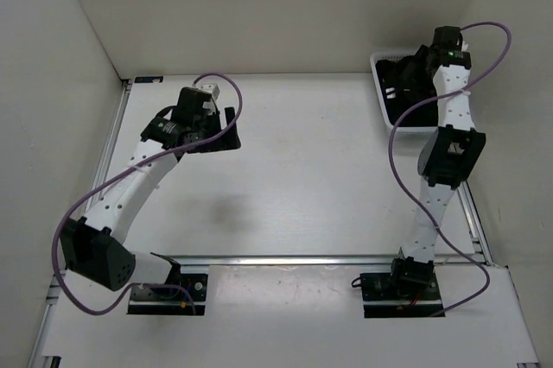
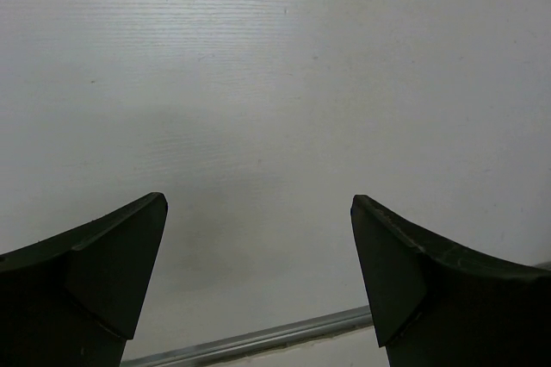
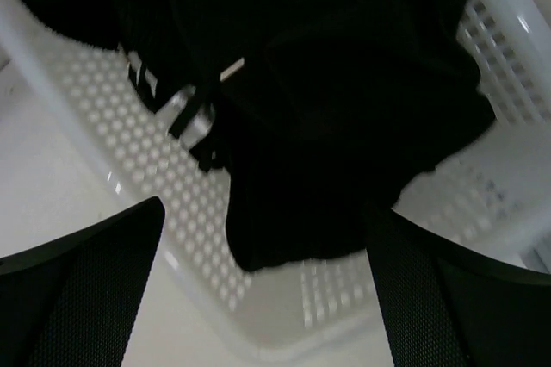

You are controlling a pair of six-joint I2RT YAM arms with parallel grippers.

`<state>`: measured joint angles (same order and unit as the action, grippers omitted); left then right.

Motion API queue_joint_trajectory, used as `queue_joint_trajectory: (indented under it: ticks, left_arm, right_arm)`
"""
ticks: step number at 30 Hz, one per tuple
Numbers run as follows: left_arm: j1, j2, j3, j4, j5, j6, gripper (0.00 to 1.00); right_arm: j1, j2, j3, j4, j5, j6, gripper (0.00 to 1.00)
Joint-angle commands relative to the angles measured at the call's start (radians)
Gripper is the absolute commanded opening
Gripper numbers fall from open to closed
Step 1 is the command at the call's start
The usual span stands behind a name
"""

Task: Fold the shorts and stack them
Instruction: Grab the shorts from the pile, then move the shorts to the center of the board

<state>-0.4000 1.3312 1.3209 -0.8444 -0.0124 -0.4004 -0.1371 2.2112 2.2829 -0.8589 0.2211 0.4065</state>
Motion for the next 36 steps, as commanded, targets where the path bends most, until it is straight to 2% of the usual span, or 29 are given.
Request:
queue_joint_trajectory:
  ticks: [1, 3, 6, 8, 11, 12, 14, 15, 16, 17, 23, 26, 29, 36]
  left_arm:
    - [0.009, 0.045, 0.05, 0.001, -0.041, -0.009, 0.99]
    - [0.009, 0.107, 0.06, 0.001, -0.067, 0.001, 0.99]
    - [0.009, 0.178, 0.112, 0.001, -0.067, 0.002, 0.99]
    - [0.009, 0.212, 0.152, -0.008, -0.067, 0.011, 0.99]
    - [0.009, 0.264, 0.184, -0.019, -0.067, 0.021, 0.99]
    - [0.009, 0.273, 0.184, -0.019, -0.067, 0.021, 0.99]
    - [0.009, 0.289, 0.207, -0.028, -0.067, 0.021, 0.99]
    - [0.009, 0.298, 0.207, -0.028, -0.067, 0.021, 0.99]
    - [0.009, 0.298, 0.207, -0.028, -0.057, 0.021, 0.99]
    - [0.009, 0.298, 0.219, -0.028, -0.057, 0.021, 0.99]
    - [0.033, 0.31, 0.27, -0.028, -0.011, -0.029, 0.99]
    - [0.058, 0.31, 0.294, -0.038, 0.043, -0.057, 0.99]
    - [0.079, 0.283, 0.294, -0.038, 0.061, -0.08, 0.99]
    - [0.197, 0.149, 0.285, -0.122, 0.061, -0.08, 0.99]
  right_arm:
    - [-0.022, 0.187, 0.18, -0.023, -0.068, -0.017, 1.0]
    - [-0.032, 0.26, 0.277, 0.006, -0.077, -0.028, 1.0]
    - [-0.042, 0.34, 0.286, 0.098, -0.088, -0.028, 1.0]
    - [-0.051, 0.372, 0.271, 0.157, -0.069, -0.003, 0.94]
    - [-0.052, 0.404, 0.276, 0.184, -0.069, 0.009, 0.71]
    - [-0.052, 0.415, 0.276, 0.195, -0.069, 0.023, 0.51]
    - [-0.052, 0.391, 0.261, 0.205, -0.08, 0.035, 0.27]
    - [-0.052, 0.351, 0.248, 0.218, -0.08, 0.035, 0.09]
    - [-0.052, 0.325, 0.227, 0.218, -0.089, 0.035, 0.03]
    - [-0.052, 0.296, 0.215, 0.218, -0.089, 0.035, 0.0]
    - [-0.006, -0.046, 0.099, 0.218, -0.118, -0.032, 0.0]
    - [0.033, -0.239, 0.099, 0.218, -0.172, -0.052, 0.0]
    - [0.086, -0.355, 0.14, 0.183, -0.222, -0.064, 0.0]
    - [0.313, -0.547, 0.162, 0.17, -0.313, -0.092, 0.0]
